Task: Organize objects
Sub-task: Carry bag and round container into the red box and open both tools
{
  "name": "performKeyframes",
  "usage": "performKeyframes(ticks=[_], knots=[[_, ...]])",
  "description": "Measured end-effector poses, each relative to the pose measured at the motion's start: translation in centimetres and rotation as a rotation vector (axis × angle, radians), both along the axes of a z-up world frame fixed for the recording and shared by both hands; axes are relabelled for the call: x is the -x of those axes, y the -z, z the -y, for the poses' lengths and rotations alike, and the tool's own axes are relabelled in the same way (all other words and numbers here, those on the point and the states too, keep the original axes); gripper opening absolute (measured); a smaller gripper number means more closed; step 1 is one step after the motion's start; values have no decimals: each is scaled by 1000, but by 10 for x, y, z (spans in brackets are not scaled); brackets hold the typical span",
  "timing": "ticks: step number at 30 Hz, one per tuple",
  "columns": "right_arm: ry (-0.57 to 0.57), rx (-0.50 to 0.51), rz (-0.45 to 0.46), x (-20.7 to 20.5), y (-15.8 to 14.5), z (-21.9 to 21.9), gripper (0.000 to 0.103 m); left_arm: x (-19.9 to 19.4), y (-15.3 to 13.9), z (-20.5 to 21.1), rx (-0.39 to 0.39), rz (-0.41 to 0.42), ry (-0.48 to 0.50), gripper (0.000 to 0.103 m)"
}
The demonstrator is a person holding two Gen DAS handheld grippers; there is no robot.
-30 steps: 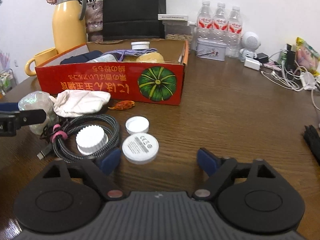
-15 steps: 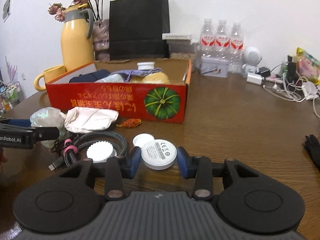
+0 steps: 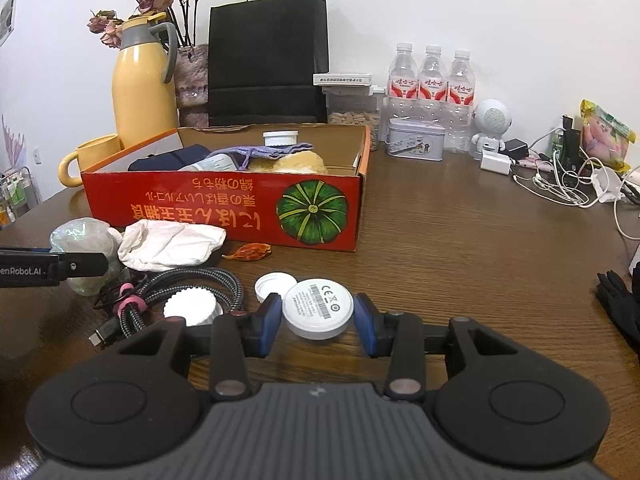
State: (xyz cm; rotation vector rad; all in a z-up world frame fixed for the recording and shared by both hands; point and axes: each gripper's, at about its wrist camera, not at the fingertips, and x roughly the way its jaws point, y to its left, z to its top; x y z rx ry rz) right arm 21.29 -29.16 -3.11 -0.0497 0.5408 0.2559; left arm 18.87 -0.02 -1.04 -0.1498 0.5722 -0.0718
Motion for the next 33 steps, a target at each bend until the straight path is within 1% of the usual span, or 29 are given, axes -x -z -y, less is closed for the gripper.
performKeyframes(ticks=[8,12,15,17,19,24,28,33], knots=[[15,-15,22,3,-1,3,40,10,-3,-8,19,24,-42,36],[22,-15,42,6,-3,2,40,18,-9,-14,24,49,-56,36],[18,-28,51,8,-4,0,40,20,-14,-16,1,54,-54,37],[2,-42,45,7,-6,-4,40,20,-19,-15,-14,62,-48,37],[-17,-44,60,8,-12,-12,40,18,-24,-15,-20,73,-41,36],[-75,-43,118,-1,-33,-38,40,6,-46,-13,-45,130,-20,37],[-101,-51,160,-20,-52,-61,40,-15,-64,-11,-61,172,-16,37],[-117,-52,197,-49,-67,-88,40,-45,-79,-10,-80,203,-27,37]])
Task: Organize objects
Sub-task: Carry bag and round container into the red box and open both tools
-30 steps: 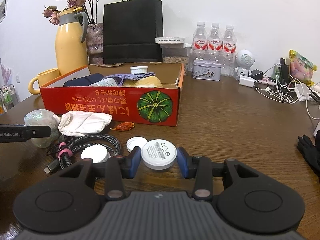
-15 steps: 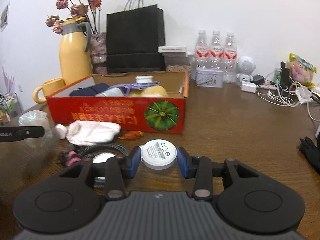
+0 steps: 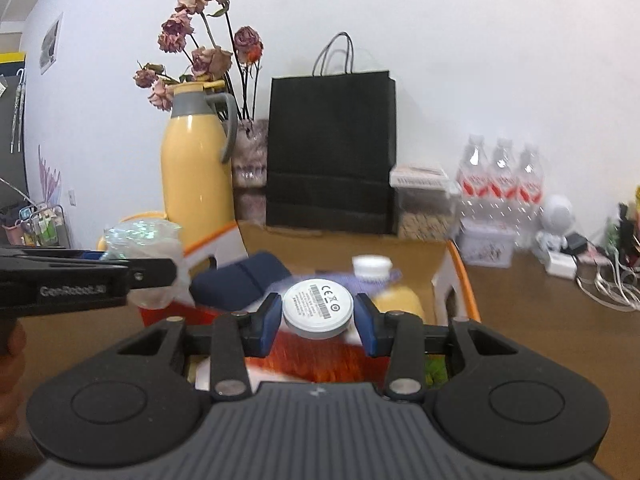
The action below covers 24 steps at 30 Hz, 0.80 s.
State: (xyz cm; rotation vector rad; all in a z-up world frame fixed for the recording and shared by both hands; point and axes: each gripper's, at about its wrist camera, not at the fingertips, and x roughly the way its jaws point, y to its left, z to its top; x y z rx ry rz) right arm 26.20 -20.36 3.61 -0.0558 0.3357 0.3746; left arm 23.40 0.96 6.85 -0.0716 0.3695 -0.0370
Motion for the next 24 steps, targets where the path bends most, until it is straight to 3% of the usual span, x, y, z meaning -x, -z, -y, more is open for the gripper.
performKeyframes(ticks=[14,24], knots=[[23,-2,0,-83,1,-29,40,-90,-1,-4,-5,-4,-41,37],[30,24,-32,-119,11,-34,40,-128,8,-9,-43,-27,-44,37]])
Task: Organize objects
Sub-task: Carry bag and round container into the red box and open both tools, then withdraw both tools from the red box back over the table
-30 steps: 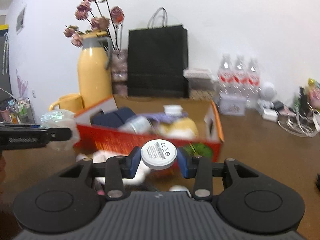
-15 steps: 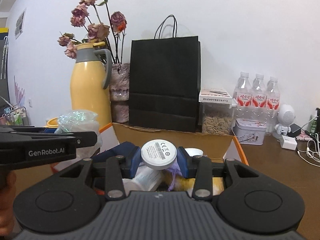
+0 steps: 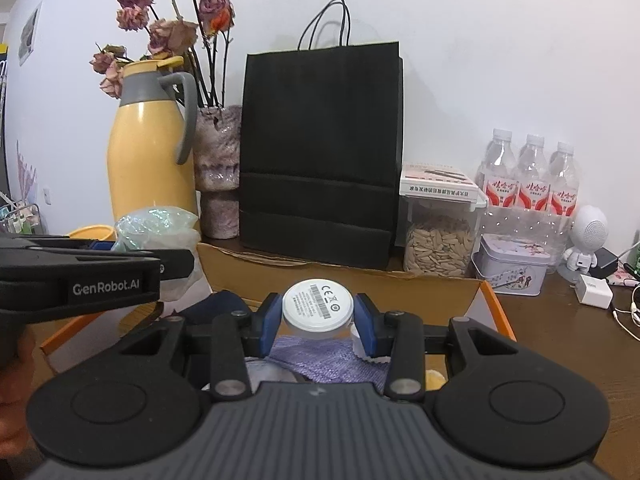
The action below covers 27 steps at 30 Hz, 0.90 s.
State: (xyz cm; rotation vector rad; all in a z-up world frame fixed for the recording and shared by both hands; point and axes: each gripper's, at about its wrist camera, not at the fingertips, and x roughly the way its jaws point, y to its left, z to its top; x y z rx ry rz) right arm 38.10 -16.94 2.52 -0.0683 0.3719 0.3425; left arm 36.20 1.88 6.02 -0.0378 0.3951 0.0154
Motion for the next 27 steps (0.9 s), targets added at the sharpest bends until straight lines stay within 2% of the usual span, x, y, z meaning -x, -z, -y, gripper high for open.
performKeyframes(ticks=[4,5,6,7,8,9,10,12,17,27], knots=[[-4,12,-12,-4,2,0,41,-2,1,2,-31,6,-7,43],[0,14,-15,-4,2,0,42,-3,2,3,-39,7,-10,50],[8,16,-15,-4,3,0,49,-3,2,3,-44,5,-16,64],[18,21,-19,-4,3,1,63,-3,1,2,-47,6,-20,73],[31,25,-20,-3,3,2,72,-2,1,1,-48,12,-25,91],[43,25,-16,-3,2,3,88,-2,0,1,-48,21,-30,103],[51,27,-7,-2,2,4,97,-1,-1,0,-47,31,-33,103],[59,23,12,1,0,5,103,1,-3,-1,-43,44,-38,103],[60,-7,8,1,-3,11,103,2,-3,0,-39,39,-38,103],[58,1,-1,5,-5,10,103,6,-4,-1,-19,24,-26,103]])
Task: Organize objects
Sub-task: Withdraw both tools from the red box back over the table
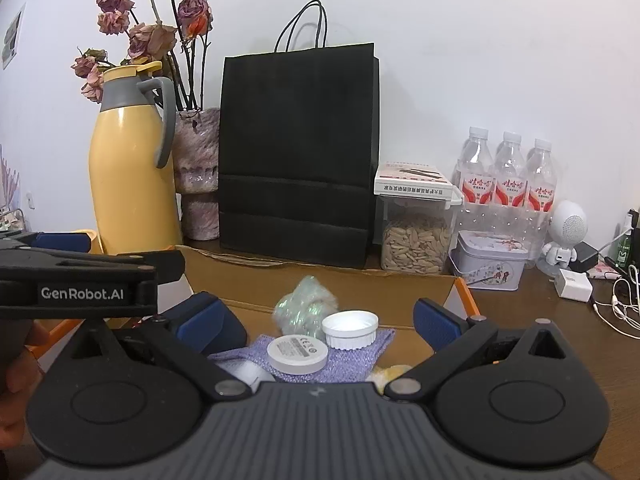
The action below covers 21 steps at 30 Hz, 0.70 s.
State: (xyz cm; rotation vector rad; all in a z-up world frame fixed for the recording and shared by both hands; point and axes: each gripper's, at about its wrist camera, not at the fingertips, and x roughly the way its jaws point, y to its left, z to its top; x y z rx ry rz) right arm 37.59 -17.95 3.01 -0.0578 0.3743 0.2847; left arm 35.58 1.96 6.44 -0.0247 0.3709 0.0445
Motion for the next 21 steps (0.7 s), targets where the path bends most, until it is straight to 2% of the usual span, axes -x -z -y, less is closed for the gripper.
performKeyframes(ticks=[13,21], knots=[[-4,16,3,35,-5,8,103,34,-4,0,31,-9,14,103],[-3,46,2,70,2,13,103,68,5,2,26,-19,6,103]])
